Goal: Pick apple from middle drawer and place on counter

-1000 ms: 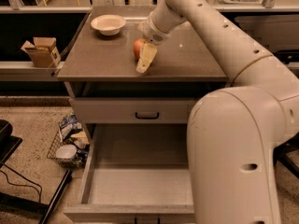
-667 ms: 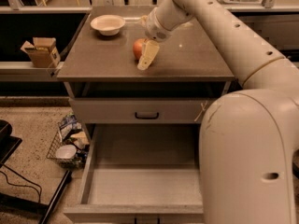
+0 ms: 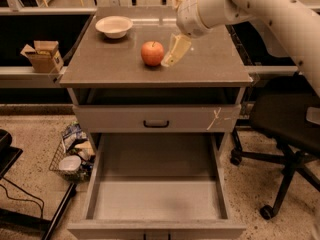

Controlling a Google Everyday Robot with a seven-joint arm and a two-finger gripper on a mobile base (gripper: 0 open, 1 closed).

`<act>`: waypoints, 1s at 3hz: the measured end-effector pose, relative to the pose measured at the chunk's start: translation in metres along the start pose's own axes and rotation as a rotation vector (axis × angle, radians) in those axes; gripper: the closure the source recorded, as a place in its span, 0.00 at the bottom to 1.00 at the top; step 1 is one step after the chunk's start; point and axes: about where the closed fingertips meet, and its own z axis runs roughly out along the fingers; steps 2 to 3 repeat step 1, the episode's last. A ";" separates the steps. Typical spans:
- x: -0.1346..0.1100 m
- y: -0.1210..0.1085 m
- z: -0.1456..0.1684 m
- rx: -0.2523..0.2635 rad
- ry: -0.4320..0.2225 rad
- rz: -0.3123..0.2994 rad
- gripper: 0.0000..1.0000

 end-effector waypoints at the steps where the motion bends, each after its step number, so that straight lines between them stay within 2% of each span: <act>1: -0.006 0.005 -0.045 0.124 -0.010 -0.021 0.00; 3: -0.006 0.005 -0.045 0.124 -0.010 -0.021 0.00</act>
Offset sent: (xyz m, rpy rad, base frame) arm 0.0000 0.0000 0.0000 0.0000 0.0000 0.0000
